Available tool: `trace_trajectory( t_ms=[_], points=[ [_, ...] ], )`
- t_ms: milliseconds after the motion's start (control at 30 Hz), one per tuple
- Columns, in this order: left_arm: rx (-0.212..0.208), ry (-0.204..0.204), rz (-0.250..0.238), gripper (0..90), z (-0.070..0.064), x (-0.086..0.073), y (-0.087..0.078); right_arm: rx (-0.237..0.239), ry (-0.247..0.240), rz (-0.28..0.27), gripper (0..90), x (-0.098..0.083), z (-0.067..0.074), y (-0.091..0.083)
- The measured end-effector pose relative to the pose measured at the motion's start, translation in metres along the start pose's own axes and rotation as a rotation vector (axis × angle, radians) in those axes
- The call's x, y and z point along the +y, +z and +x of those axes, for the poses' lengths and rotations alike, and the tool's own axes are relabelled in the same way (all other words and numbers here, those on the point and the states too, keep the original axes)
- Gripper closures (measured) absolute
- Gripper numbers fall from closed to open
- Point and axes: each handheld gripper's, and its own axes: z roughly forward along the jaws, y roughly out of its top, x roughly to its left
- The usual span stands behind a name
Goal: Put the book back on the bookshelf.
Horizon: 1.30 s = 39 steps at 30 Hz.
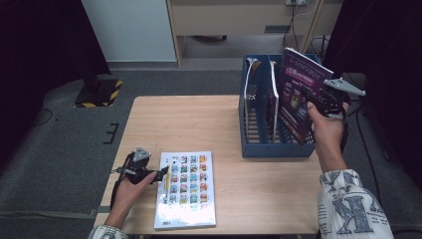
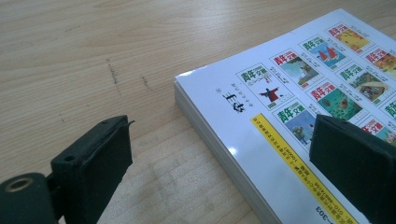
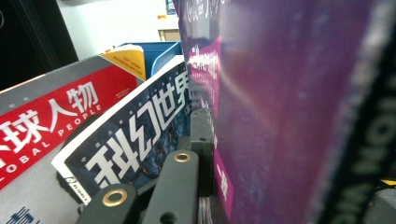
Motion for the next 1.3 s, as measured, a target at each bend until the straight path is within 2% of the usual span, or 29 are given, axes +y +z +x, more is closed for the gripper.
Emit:
trace_trajectory(
  t_ms=[433, 733, 1033, 1300],
  points=[
    [0.003, -0.010, -0.005, 5.5, 0.003, 0.000, -0.001, -0.007, 0.010, -0.003, 84.3, 0.000, 0.002, 0.019],
    [0.008, -0.023, -0.008, 5.6, 0.005, -0.001, -0.002, -0.023, 0.026, -0.025, 84.3, -0.005, 0.003, 0.040],
    [0.009, -0.013, -0.001, 5.7, 0.004, -0.001, -0.001, -0.021, -0.005, -0.043, 84.3, -0.012, 0.010, 0.048],
    [0.009, -0.013, -0.001, 5.7, 0.004, -0.002, 0.000, -0.025, 0.003, -0.054, 84.3, -0.018, 0.011, 0.051]
  ],
)
